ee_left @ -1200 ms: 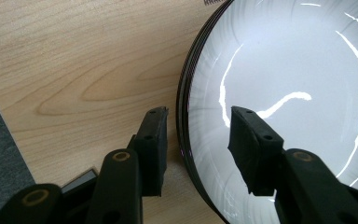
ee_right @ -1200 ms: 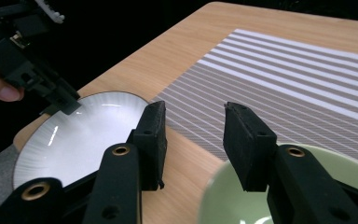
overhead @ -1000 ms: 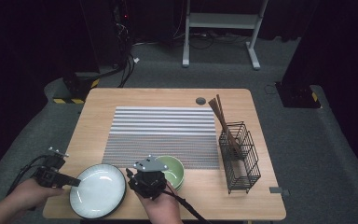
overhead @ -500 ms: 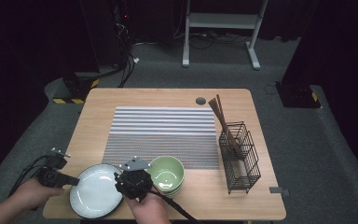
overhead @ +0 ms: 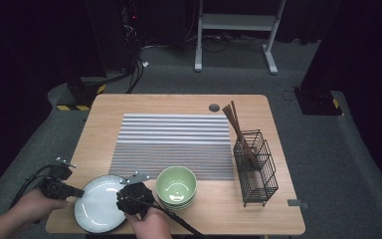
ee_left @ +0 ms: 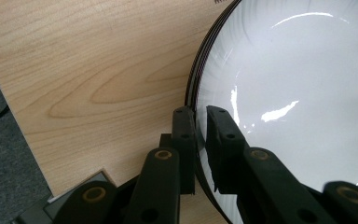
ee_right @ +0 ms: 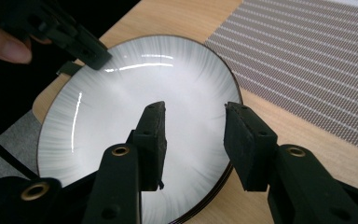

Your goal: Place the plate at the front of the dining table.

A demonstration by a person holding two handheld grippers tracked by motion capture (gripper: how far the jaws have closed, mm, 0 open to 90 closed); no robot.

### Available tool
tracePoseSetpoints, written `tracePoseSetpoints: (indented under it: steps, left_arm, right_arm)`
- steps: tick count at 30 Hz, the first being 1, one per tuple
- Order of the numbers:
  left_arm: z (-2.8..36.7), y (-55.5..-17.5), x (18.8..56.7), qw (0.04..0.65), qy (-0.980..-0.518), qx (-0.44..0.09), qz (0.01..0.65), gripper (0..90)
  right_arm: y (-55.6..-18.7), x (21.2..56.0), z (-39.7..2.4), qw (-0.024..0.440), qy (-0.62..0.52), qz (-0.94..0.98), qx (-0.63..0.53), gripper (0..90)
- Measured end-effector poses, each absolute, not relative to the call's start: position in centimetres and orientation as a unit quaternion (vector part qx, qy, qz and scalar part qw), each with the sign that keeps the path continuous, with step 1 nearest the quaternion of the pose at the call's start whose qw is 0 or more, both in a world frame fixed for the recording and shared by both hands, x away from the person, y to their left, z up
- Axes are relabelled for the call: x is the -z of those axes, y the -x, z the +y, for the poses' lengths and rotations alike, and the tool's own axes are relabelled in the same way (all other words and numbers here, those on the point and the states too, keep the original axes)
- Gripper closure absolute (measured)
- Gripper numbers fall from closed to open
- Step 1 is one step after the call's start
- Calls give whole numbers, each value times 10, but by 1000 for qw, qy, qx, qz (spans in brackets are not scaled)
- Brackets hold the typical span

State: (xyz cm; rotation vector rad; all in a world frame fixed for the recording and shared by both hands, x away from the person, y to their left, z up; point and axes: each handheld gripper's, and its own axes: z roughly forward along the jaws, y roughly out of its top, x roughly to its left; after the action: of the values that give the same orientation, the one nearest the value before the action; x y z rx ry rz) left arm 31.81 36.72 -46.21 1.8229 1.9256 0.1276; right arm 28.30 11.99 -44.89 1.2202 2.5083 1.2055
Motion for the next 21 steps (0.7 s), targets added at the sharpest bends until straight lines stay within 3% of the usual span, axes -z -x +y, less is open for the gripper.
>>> tracePoseSetpoints:
  steps: [21]
  left_arm:
    - [367,-318,464,245,-664,-41,705,804]
  right_arm:
    - [-295,463,127,27,-438,828,-349,506]
